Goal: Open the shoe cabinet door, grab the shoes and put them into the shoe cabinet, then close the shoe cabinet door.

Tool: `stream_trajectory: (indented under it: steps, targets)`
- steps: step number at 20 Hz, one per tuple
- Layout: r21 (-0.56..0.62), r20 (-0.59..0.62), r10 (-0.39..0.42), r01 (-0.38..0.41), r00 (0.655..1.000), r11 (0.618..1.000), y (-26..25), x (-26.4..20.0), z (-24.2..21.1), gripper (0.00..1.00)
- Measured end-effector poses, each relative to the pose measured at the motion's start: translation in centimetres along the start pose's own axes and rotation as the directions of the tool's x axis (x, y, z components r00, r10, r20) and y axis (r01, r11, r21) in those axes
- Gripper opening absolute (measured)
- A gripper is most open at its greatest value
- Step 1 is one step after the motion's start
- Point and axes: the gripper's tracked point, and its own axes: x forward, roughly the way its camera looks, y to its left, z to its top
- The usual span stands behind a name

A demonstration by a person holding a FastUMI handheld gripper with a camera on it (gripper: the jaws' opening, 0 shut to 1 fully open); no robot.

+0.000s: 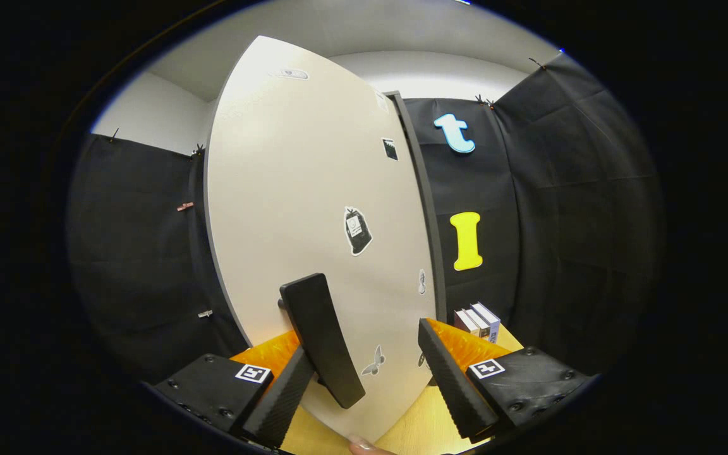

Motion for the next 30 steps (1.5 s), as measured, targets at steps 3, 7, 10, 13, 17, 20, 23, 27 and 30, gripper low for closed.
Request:
stream_trajectory:
  steps: [3, 7, 10, 13, 17, 20, 23, 27, 30]
  targets:
    - [-0.016, 0.008, 0.0, 0.0, 1.0, 1.0, 2.2, 1.5, -0.3, 0.98]
    - [-0.031, 0.011, -0.006, 0.007, 1.0, 1.0, 4.8, 3.6, -0.8, 0.98]
    - [-0.03, 0.012, -0.011, 0.011, 1.0, 1.0, 6.0, 5.1, -1.0, 0.98]
    - [-0.027, 0.011, -0.015, 0.016, 1.0, 1.0, 7.1, 6.6, -1.3, 1.0]
    - [-0.026, 0.01, -0.007, 0.007, 1.0, 1.0, 8.4, 8.3, -1.6, 1.0]
    - [-0.026, 0.01, 0.002, -0.002, 1.0, 1.0, 9.4, 9.6, -1.8, 1.0]
    - [-0.028, 0.012, 0.014, -0.014, 1.0, 1.0, 10.1, 10.6, -1.9, 1.0]
    - [-0.02, 0.016, 0.04, -0.04, 0.999, 0.999, 11.1, 11.5, -2.0, 1.0]
    - [-0.013, 0.016, 0.041, -0.041, 0.999, 0.999, 11.4, 11.8, -2.1, 1.0]
